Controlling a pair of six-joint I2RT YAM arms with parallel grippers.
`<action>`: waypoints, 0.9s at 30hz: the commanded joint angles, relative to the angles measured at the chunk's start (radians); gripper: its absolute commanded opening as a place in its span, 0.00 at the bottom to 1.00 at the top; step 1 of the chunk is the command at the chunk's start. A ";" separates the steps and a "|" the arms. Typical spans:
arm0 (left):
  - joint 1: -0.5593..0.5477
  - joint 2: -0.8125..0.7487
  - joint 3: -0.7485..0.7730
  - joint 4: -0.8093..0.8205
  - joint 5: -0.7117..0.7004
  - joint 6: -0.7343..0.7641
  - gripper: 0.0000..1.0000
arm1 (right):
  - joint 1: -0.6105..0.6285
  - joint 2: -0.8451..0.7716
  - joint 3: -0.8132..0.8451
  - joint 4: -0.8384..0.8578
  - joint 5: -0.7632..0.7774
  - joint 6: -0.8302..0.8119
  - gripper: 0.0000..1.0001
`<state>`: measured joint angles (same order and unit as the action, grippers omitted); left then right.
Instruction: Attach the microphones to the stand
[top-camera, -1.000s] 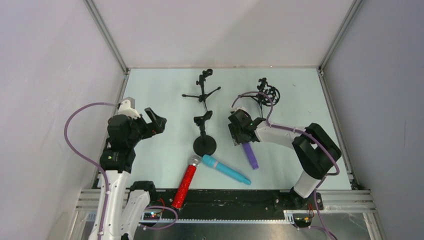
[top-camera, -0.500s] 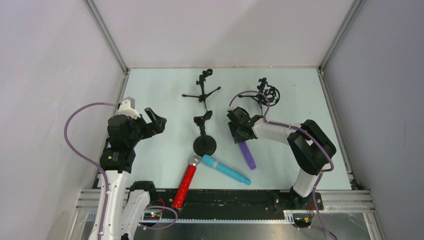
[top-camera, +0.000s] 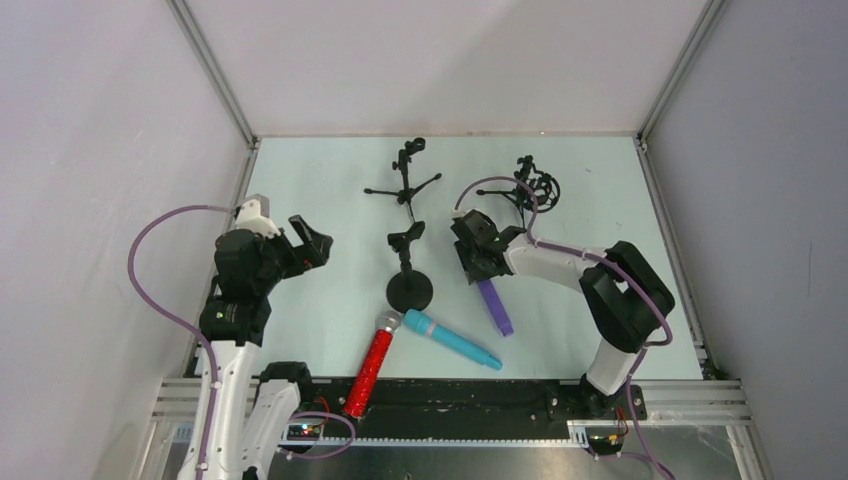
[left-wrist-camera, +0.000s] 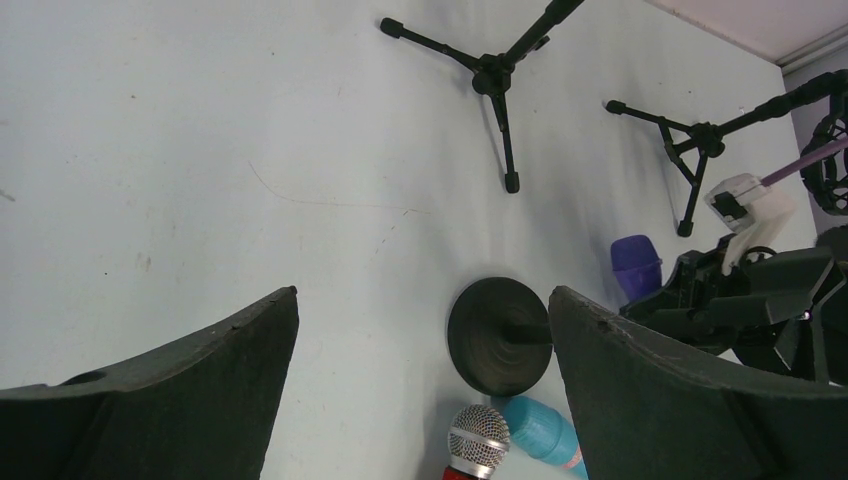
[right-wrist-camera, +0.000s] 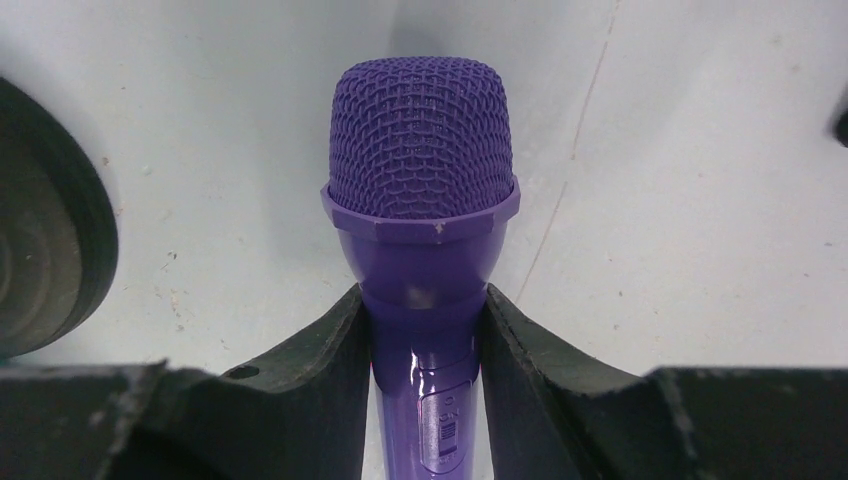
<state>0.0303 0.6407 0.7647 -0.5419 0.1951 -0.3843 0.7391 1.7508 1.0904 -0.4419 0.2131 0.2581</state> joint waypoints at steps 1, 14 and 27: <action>0.014 -0.007 0.001 0.015 0.016 -0.010 0.98 | 0.019 -0.128 0.047 -0.001 0.088 -0.026 0.00; 0.013 -0.009 0.000 0.015 0.020 -0.010 0.98 | 0.036 -0.476 0.035 0.118 0.118 -0.082 0.00; 0.013 -0.013 0.001 0.016 0.033 -0.009 0.98 | 0.030 -0.930 -0.186 0.481 0.066 -0.109 0.00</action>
<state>0.0330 0.6403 0.7647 -0.5419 0.1978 -0.3843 0.7742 0.9031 0.9649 -0.1383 0.2886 0.1692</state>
